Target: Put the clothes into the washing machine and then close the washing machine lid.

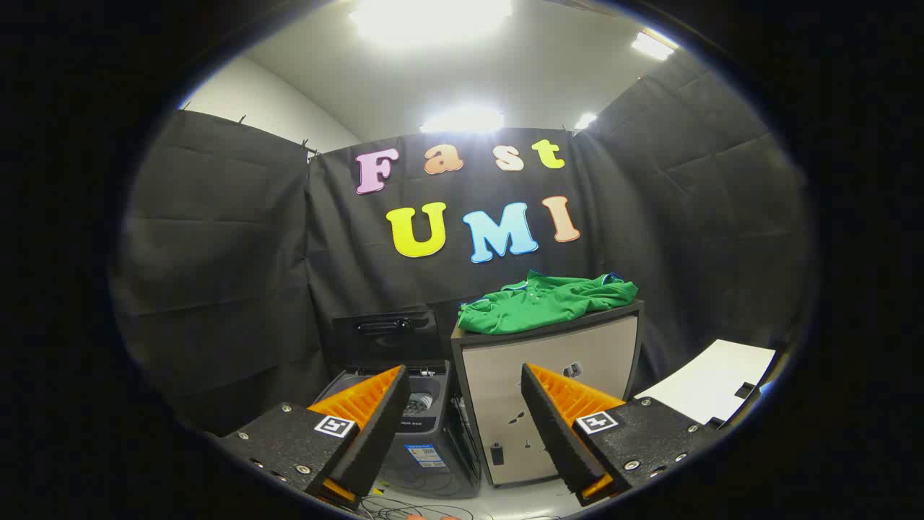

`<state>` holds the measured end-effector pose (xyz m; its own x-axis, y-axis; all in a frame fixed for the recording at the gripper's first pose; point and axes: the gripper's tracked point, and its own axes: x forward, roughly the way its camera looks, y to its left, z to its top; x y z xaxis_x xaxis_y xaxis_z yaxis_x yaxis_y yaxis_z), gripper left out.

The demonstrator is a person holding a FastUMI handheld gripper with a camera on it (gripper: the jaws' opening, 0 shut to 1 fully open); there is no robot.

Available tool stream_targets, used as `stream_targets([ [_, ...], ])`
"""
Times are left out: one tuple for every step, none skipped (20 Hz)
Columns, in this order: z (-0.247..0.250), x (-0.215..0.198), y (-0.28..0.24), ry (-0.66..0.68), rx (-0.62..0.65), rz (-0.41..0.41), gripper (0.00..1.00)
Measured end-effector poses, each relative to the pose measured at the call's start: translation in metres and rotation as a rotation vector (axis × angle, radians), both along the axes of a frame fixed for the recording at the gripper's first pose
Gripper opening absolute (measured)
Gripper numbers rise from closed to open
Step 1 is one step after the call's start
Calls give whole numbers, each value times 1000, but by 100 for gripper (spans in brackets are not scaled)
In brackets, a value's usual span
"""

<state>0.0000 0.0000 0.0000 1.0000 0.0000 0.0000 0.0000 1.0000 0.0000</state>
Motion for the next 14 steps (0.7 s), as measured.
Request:
stream_targets([
  [0, -1, 0, -1, 0, -1, 95],
  [1, -2, -1, -4, 1, -2, 95],
  [1, -2, -2, -2, 3, -5, 95],
  [1, -3, -3, 1, 9, -6, 95],
  [1, -4, -2, 1, 13, -5, 95],
  [2, -5, -2, -2, 13, -5, 95],
  [3, -6, -2, -3, 10, -4, 95],
  [3, -7, -2, -2, 7, -4, 95],
  [3, -7, -3, -1, 4, -3, 95],
  [3, -8, -3, -1, 1, -2, 95],
  [3, -9, -3, 0, -1, -3, 95],
  [3, -9, -3, -1, -1, -2, 95],
  [4, -10, -3, -2, 0, -2, 95],
  [4, -10, -3, -3, 1, -4, 95],
])
